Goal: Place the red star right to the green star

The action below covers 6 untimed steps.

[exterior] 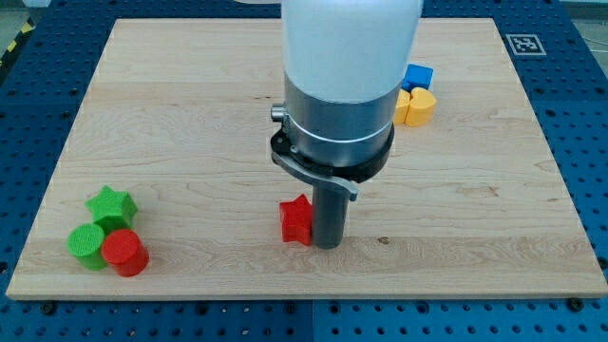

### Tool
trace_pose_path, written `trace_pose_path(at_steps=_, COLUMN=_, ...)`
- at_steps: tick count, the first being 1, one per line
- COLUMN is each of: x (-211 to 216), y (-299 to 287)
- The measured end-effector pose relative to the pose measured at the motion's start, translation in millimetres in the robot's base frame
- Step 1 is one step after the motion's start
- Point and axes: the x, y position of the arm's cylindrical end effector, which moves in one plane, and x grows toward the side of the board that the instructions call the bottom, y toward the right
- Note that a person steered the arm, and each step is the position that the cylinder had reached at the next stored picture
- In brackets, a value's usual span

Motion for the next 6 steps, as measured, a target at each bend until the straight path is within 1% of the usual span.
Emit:
trace_pose_path(at_steps=1, x=-5, y=-5)
trace_pose_path(at_steps=2, x=-28, y=-6)
trace_pose_path(at_steps=5, x=-38, y=-6)
trace_pose_path(at_steps=6, x=-52, y=-4)
